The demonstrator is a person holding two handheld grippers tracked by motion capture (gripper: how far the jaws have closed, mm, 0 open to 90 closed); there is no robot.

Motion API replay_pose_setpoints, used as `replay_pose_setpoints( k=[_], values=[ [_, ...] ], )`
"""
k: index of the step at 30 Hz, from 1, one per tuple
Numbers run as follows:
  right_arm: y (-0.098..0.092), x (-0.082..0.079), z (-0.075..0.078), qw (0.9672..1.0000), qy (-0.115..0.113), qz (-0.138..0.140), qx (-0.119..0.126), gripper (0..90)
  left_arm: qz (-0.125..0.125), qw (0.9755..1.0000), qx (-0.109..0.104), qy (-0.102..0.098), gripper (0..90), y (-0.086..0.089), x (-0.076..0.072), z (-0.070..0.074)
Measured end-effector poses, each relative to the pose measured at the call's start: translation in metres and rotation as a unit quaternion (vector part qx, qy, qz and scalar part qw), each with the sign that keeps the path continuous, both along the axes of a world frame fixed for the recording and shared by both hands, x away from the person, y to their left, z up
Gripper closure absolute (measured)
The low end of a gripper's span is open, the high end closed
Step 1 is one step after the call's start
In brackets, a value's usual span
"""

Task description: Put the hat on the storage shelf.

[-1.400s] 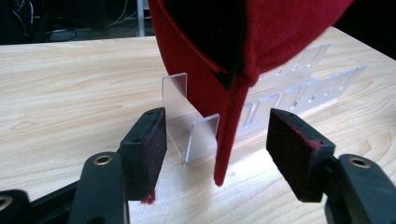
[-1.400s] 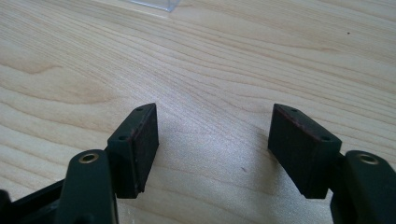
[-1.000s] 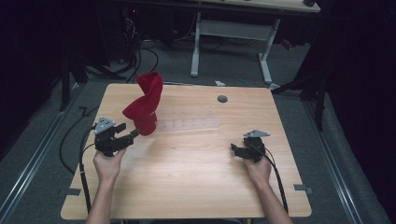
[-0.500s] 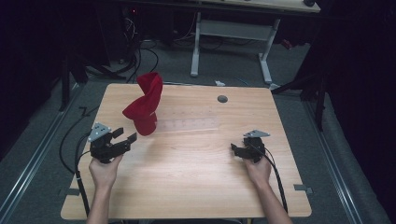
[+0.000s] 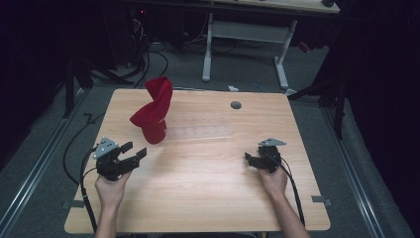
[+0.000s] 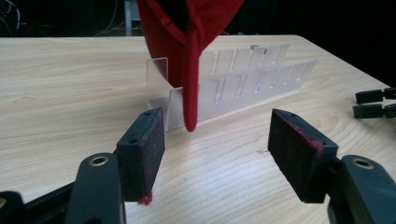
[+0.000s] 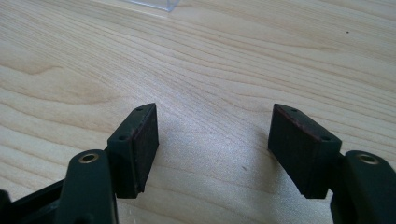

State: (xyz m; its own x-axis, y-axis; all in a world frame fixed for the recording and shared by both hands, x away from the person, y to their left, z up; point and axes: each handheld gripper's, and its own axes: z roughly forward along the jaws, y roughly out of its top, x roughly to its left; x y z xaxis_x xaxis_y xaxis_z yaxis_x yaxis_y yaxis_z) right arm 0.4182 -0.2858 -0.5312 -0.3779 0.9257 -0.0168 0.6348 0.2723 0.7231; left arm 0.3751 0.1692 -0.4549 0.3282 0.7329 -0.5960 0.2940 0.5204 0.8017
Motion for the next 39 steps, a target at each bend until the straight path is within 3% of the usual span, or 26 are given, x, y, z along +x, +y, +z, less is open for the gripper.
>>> replay_pose_setpoints(
  k=[13,25,39],
  values=[
    [0.0,0.0,0.0,1.0,0.0,-0.001,0.0,33.6,-0.015,0.9999,0.004,0.004,36.0,-0.013,-0.012,-0.007],
    [0.0,0.0,0.0,1.0,0.0,-0.001,0.0,33.6,-0.037,0.9993,-0.006,0.007,33.9,-0.029,-0.019,-0.016],
    [0.001,-0.001,0.0,1.0,0.0,-0.001,-0.001,33.5,-0.066,0.9977,0.006,0.015,37.1,-0.055,-0.022,-0.028]
  ],
)
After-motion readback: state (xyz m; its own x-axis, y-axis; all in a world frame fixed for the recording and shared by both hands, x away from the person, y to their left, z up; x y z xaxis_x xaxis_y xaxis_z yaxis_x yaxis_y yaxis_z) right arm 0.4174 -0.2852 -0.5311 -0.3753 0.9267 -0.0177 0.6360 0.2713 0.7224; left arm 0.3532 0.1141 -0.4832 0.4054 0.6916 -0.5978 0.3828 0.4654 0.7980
